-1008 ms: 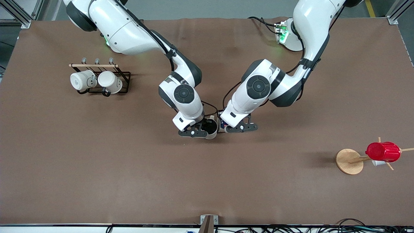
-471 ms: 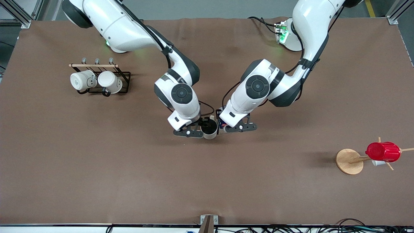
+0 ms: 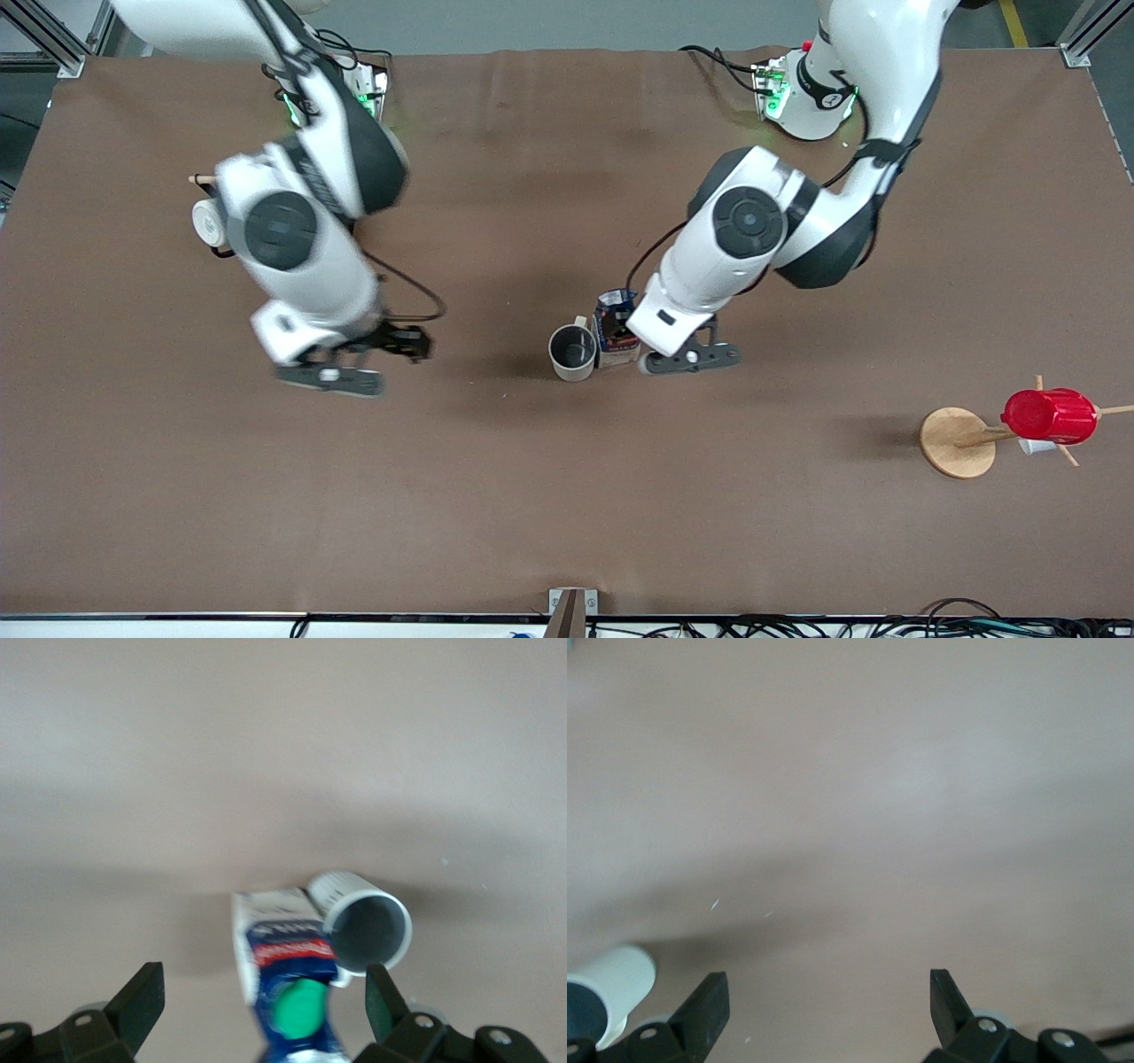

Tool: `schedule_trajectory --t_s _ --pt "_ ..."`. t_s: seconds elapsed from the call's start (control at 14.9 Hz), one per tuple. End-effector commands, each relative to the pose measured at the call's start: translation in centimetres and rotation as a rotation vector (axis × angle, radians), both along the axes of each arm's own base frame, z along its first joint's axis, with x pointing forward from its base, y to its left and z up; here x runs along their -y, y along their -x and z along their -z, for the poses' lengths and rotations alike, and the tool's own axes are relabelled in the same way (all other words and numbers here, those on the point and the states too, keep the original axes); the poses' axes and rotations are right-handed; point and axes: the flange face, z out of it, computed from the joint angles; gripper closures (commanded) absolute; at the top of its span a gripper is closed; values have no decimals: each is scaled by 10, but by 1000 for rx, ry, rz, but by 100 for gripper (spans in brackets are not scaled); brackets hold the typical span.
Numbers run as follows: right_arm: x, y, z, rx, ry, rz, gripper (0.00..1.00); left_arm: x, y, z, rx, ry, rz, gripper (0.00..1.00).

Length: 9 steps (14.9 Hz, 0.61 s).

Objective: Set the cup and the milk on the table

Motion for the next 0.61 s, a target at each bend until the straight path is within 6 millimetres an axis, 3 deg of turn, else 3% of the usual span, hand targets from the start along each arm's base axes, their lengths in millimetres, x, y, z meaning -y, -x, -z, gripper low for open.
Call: schedule_trajectory --t_s 0.0,0.13,0.2,0.4,0.54 --pt "74 9 -57 63 21 88 0 -51 -9 -58 40 -112 -36 0" --pt "122 15 -84 56 53 46 0 -90 -15 -95 73 -159 -53 0" --pt "146 20 -97 47 67 26 0 -110 -16 -104 60 -172 -29 0" --pt "204 48 -133 -15 30 12 0 -172 -8 -145 34 -223 51 0" --pt "245 65 -145 -62 -31 -20 0 -203 3 -182 68 -229 110 0"
